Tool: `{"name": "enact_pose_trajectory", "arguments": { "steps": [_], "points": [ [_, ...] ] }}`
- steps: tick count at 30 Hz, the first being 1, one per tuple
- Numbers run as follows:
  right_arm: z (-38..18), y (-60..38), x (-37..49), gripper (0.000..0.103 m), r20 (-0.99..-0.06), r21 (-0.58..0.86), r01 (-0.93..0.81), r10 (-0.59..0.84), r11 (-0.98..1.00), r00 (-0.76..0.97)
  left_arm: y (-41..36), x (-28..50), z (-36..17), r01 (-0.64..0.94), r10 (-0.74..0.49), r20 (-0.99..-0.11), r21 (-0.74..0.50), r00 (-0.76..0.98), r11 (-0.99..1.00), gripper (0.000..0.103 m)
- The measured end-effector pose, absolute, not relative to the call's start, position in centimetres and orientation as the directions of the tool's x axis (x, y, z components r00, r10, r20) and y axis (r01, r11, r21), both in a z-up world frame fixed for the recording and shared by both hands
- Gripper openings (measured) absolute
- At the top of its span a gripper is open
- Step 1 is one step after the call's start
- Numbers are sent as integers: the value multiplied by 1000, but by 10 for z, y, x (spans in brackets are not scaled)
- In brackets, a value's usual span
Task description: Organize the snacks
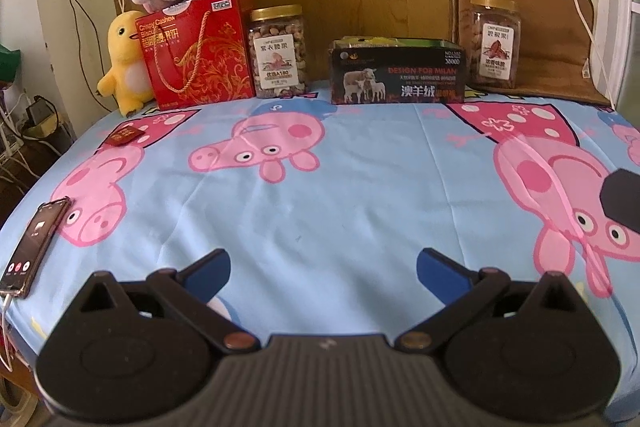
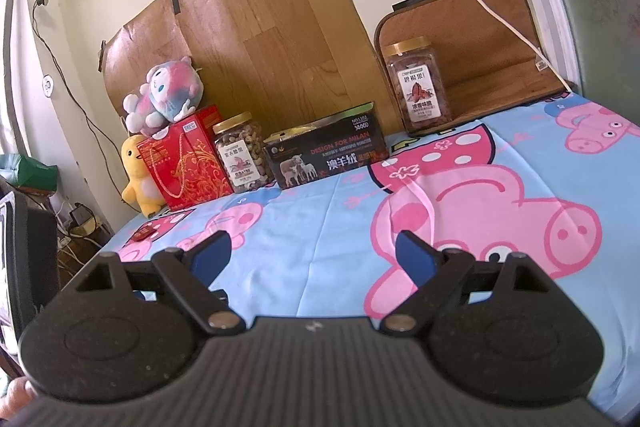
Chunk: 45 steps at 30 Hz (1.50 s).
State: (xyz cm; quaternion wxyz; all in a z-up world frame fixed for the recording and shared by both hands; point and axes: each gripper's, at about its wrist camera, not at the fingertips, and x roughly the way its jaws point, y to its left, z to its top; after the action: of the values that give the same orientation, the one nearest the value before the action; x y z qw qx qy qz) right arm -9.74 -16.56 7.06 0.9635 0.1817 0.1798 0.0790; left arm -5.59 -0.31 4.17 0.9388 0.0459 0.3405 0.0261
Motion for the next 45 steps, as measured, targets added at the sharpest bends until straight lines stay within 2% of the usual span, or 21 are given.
{"name": "enact_pose_trajectory", "arguments": {
  "steps": [20, 34, 45],
  "points": [
    [60, -178, -83, 91, -352, 389, -46, 194, 920, 916, -13, -41, 32, 45, 51, -669, 126, 741, 991, 103],
    [54, -193, -43, 91, -374, 359, 6, 138, 933, 917, -18, 15, 18, 59, 58, -713, 139, 698, 989, 103],
    [49, -201, 1, 91, -388, 341, 25, 116, 940, 914, -23, 68, 16, 63, 59, -710, 144, 701, 988, 103]
  ]
}}
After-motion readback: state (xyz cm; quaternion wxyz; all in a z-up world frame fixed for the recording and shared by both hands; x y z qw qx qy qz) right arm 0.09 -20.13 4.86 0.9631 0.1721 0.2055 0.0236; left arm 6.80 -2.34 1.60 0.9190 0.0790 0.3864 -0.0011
